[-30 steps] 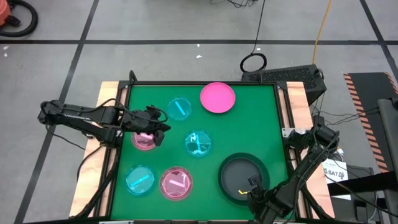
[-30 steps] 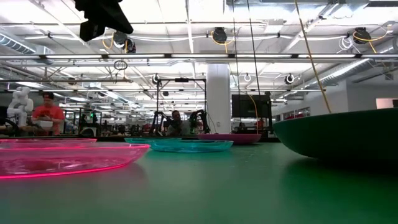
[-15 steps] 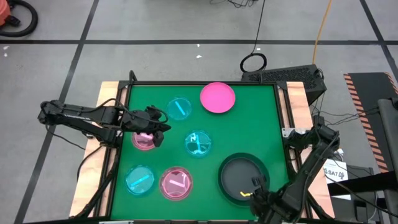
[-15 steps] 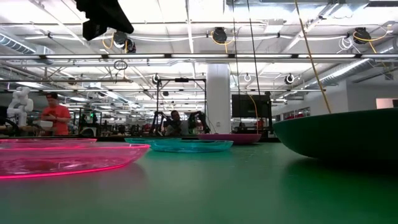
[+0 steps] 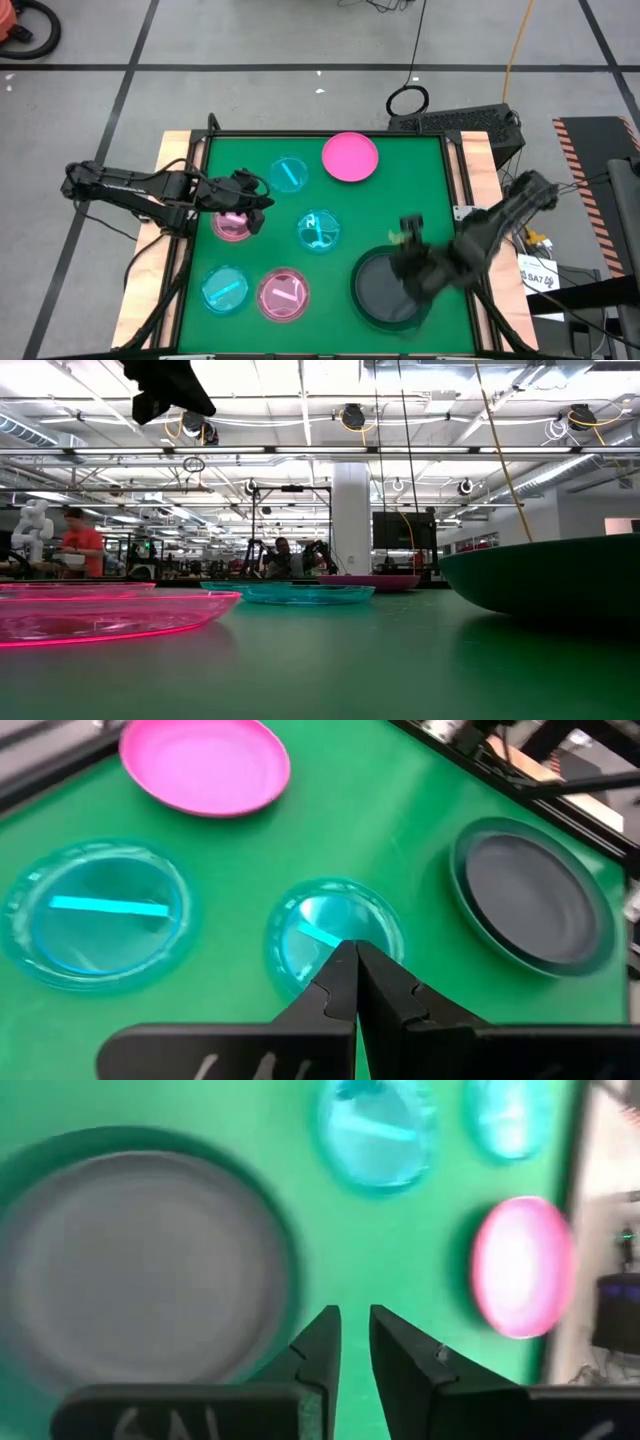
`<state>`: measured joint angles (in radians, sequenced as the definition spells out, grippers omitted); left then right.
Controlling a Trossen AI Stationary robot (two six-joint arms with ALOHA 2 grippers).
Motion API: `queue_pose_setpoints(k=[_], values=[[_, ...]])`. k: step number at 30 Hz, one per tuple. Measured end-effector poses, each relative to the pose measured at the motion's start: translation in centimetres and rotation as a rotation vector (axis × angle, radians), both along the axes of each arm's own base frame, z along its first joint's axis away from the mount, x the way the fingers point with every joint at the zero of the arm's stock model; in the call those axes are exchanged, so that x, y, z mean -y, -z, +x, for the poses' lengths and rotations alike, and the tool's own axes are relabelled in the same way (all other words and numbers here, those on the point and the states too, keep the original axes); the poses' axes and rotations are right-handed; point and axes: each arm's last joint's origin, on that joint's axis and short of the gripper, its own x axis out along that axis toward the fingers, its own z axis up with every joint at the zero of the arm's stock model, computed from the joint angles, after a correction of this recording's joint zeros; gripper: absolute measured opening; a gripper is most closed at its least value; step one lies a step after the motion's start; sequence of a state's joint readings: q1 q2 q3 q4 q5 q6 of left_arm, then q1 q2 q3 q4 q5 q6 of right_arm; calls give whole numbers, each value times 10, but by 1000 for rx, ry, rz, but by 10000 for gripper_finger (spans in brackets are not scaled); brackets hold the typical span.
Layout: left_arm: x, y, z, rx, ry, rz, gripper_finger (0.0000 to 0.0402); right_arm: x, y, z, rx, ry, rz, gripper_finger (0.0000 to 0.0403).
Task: Stack plastic plates
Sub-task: Stack the pink plate on top of black plate
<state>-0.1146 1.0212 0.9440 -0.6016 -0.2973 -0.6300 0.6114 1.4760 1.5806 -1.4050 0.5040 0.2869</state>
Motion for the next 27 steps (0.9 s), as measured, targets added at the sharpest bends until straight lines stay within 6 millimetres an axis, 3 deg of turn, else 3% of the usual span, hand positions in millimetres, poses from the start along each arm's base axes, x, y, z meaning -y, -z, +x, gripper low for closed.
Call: queue_pose_setpoints(k=[4,8,14,20,27], values=[[-1,0,0,2,-25,20,1,48,-8,-2,62,17,33,45],[-1,0,0,5,-37,14,1,94,-2,-2,121,13,101,44],[-2,0,0,11,-60,6,1,153,22,8,195,35,165,44],[-3,0,0,13,-93,37,1,205,49,30,214,44,204,45],[-4,0,-1,12,-103,44,1,251,85,51,154,24,229,59]])
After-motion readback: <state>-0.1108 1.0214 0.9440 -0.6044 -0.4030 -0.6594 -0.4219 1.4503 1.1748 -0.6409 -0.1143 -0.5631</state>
